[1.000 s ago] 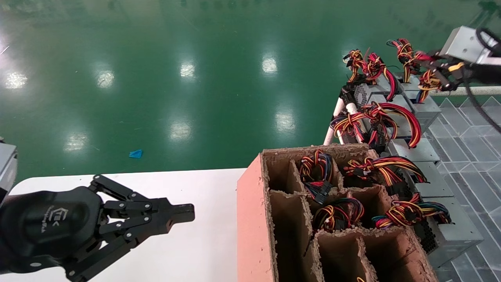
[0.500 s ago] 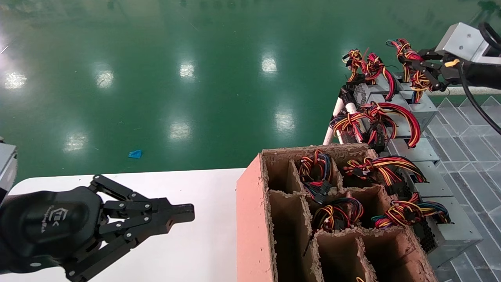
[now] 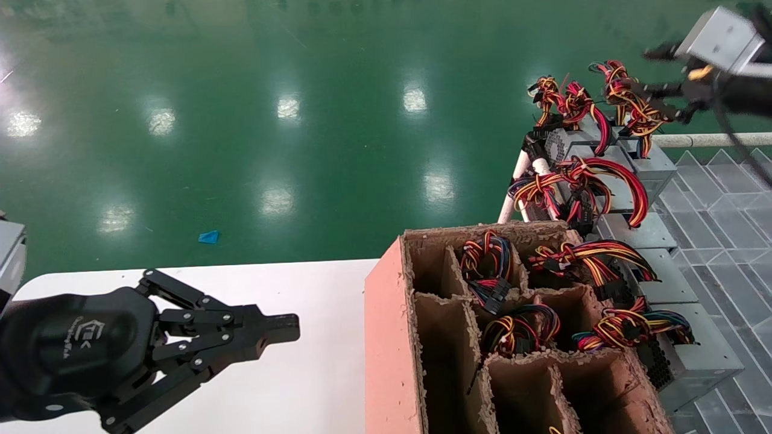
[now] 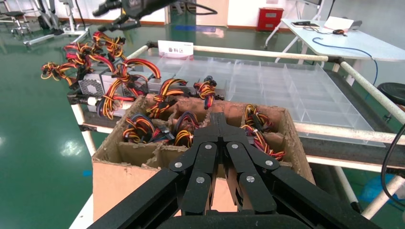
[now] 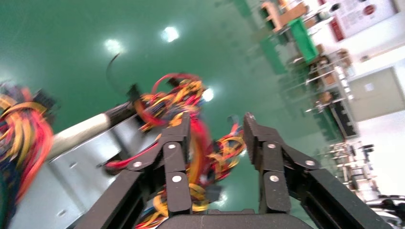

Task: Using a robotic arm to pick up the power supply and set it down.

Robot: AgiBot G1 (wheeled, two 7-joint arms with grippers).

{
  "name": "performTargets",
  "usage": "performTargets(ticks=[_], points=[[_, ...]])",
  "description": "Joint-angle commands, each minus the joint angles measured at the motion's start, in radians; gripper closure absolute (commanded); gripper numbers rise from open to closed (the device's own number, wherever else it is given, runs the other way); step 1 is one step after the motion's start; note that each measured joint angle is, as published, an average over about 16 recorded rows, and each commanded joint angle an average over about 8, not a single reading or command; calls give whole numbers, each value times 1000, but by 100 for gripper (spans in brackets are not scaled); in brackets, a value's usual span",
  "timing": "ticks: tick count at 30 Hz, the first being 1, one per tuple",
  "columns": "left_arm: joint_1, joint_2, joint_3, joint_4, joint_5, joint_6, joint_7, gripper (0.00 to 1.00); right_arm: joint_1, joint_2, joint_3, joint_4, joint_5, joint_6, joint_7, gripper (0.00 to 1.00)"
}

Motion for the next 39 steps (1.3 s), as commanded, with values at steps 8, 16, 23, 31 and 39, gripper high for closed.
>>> performTargets(ticks=[8, 16, 23, 31, 39], points=[[0, 0, 0, 0, 0, 0, 0, 100, -5, 17, 19, 36, 23, -59, 1, 0], [0, 0, 0, 1, 0, 0, 0, 100, -117, 50, 75, 185, 77, -110, 114, 0], [0, 0, 0, 1, 0, 0, 0, 75, -230, 82, 131, 332, 130, -163, 224, 0], [0, 0, 0, 1, 0, 0, 0, 0, -360, 119, 196, 501, 191, -224, 351, 0], [0, 0, 0, 1, 0, 0, 0, 0, -489, 156, 260, 669, 252, -284, 477, 0]])
